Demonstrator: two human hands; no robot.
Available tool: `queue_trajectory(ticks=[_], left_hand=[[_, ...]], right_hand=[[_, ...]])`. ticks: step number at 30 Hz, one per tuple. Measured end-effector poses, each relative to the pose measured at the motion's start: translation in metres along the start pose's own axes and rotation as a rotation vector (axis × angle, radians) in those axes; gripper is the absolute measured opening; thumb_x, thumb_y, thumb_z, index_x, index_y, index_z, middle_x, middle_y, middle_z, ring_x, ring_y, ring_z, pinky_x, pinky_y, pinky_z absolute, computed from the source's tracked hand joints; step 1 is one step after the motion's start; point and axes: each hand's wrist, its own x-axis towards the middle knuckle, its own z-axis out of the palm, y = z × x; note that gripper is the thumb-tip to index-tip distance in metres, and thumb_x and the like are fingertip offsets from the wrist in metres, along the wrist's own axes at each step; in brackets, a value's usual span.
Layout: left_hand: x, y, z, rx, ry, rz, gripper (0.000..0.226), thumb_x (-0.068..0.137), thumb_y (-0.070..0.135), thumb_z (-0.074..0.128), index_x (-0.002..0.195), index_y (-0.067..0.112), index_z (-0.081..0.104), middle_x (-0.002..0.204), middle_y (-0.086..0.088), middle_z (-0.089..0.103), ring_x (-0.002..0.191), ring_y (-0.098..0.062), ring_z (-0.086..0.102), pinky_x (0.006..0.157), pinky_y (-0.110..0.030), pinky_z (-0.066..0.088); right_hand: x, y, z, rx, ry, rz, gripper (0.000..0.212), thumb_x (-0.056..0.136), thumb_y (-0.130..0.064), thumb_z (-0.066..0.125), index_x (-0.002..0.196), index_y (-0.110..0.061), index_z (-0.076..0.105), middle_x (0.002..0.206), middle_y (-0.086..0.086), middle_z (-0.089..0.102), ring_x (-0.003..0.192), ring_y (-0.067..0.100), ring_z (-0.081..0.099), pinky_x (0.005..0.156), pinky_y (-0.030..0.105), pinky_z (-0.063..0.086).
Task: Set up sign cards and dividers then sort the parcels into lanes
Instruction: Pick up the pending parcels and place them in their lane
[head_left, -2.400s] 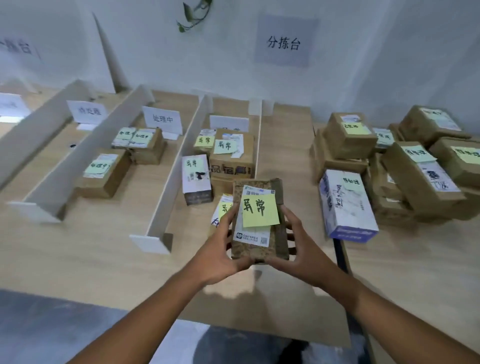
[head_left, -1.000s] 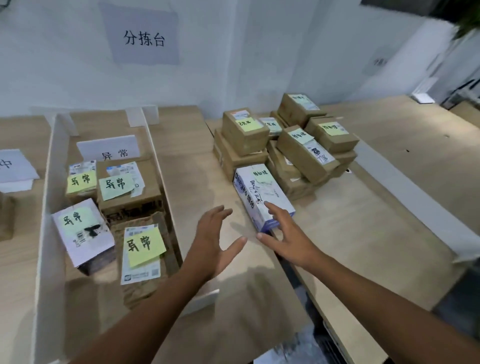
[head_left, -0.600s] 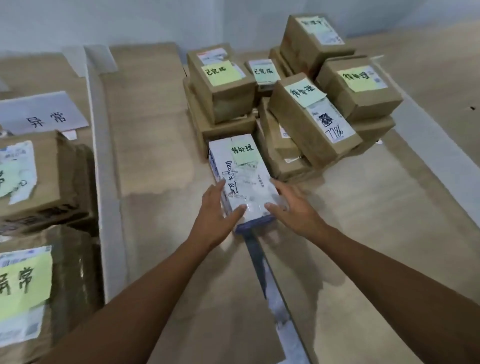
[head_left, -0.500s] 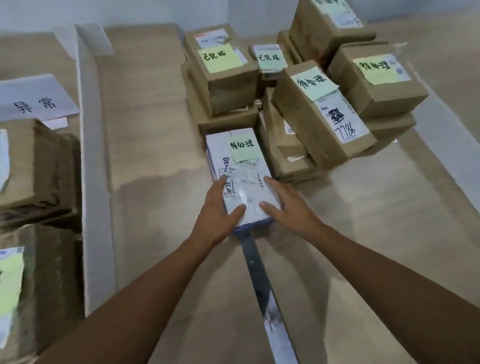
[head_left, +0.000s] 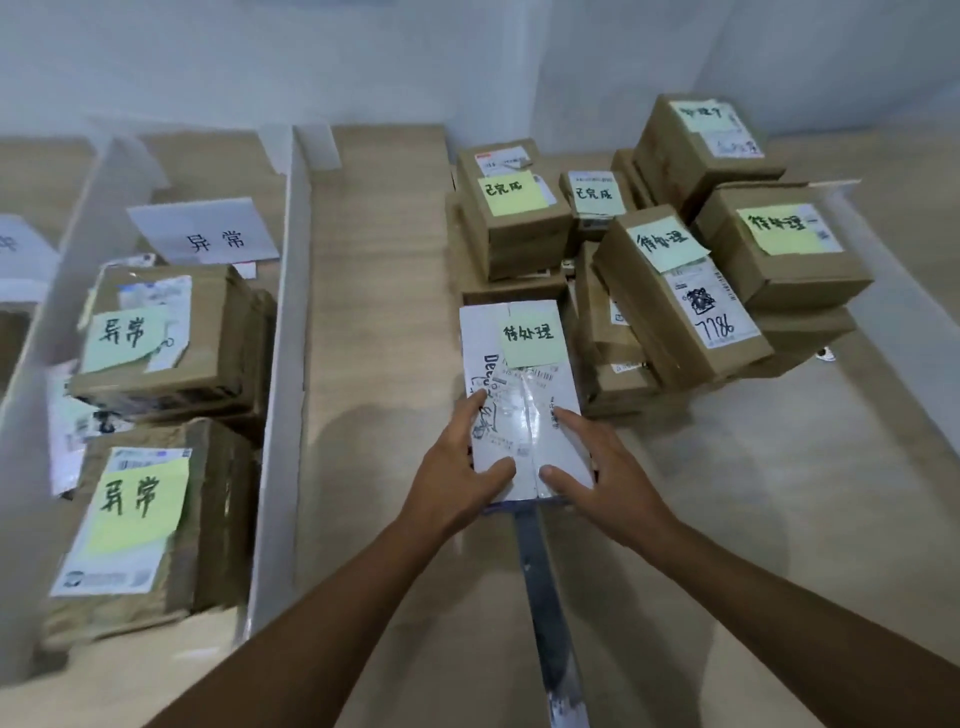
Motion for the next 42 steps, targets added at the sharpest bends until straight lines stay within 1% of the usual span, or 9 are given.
queue_trajectory(ticks=[4,7,15,19,23,25,31,36,42], left_hand=[[-0.056,0.008,-0.045,0.018,0.079,0.115,0.086,0.084,0.043,0.073,0.154,0.050,0.023,0.152,0.014,0.049,0.124,-0.009,0.061,0.097,-0.040,0.058],[-0.101,0.016,-0.093,0.064,0.176,0.199,0.087,0.083,0.040,0.074,0.155,0.047,0.025,0.153,0.015,0.049,0.121,-0.001,0.060,0.095,-0.022,0.055],[-0.270,0.000,-0.229,0.089,0.465,0.322,0.086,0.082,0.041,0.071,0.157,0.041,0.029,0.156,0.017,0.045,0.135,-0.007,0.053,0.107,-0.040,0.050],[-0.368,-0.037,-0.292,0.136,0.583,0.262,0.085,0.079,0.050,0.069,0.152,0.053,0.026,0.144,0.026,0.053,0.118,-0.003,0.062,0.099,-0.035,0.054],[-0.451,-0.074,-0.350,0.180,0.713,0.141,0.088,0.071,0.048,0.064,0.150,0.057,0.025,0.133,0.030,0.057,0.106,0.002,0.063,0.084,-0.024,0.050],[-0.480,-0.090,-0.374,0.197,0.742,0.096,0.088,0.072,0.049,0.063,0.151,0.056,0.024,0.134,0.026,0.059,0.107,-0.002,0.064,0.081,-0.020,0.047],[-0.518,-0.132,-0.438,0.172,0.788,0.018,0.088,0.070,0.049,0.062,0.149,0.059,0.025,0.139,0.021,0.059,0.109,-0.007,0.064,0.091,-0.031,0.054],[-0.501,-0.168,-0.495,0.196,0.752,-0.004,0.086,0.073,0.049,0.062,0.148,0.061,0.023,0.148,0.015,0.053,0.116,-0.013,0.063,0.097,-0.039,0.054],[-0.476,-0.211,-0.578,0.172,0.744,-0.033,0.084,0.077,0.047,0.065,0.152,0.053,0.027,0.146,0.020,0.053,0.115,-0.012,0.063,0.094,-0.041,0.056]], right_hand=[[-0.018,-0.060,0.006,-0.070,0.032,-0.122,0.062,0.090,-0.051,0.070,0.143,-0.053,0.037,0.142,-0.008,0.045,0.118,-0.009,0.039,0.088,0.000,0.032],[-0.032,-0.118,0.018,-0.053,0.061,-0.228,0.062,0.091,-0.046,0.070,0.146,-0.041,0.043,0.134,-0.004,0.045,0.112,-0.014,0.042,0.086,-0.005,0.033],[-0.096,-0.293,0.096,-0.038,0.041,-0.519,0.063,0.088,-0.054,0.067,0.145,-0.043,0.044,0.128,-0.005,0.041,0.108,0.003,0.050,0.087,0.006,0.038],[-0.133,-0.371,0.167,-0.011,-0.090,-0.598,0.063,0.091,-0.041,0.073,0.148,-0.038,0.046,0.134,-0.005,0.038,0.119,0.013,0.050,0.102,0.030,0.046],[-0.172,-0.444,0.243,-0.021,-0.193,-0.672,0.063,0.096,-0.036,0.067,0.152,-0.033,0.040,0.143,0.003,0.037,0.129,0.012,0.043,0.097,0.011,0.030],[-0.183,-0.472,0.273,-0.010,-0.263,-0.676,0.062,0.098,-0.041,0.063,0.153,-0.041,0.036,0.146,-0.004,0.033,0.127,0.004,0.038,0.098,0.017,0.028],[-0.187,-0.528,0.349,-0.006,-0.272,-0.725,0.064,0.096,-0.037,0.066,0.154,-0.032,0.039,0.140,0.001,0.037,0.119,0.005,0.042,0.095,0.018,0.033],[-0.147,-0.549,0.411,-0.009,-0.300,-0.661,0.066,0.094,-0.052,0.063,0.152,-0.046,0.032,0.131,-0.007,0.030,0.108,0.007,0.047,0.091,0.025,0.040],[-0.091,-0.592,0.488,0.049,-0.343,-0.659,0.068,0.092,-0.057,0.063,0.152,-0.049,0.032,0.128,-0.012,0.029,0.118,0.001,0.044,0.103,0.028,0.043]])
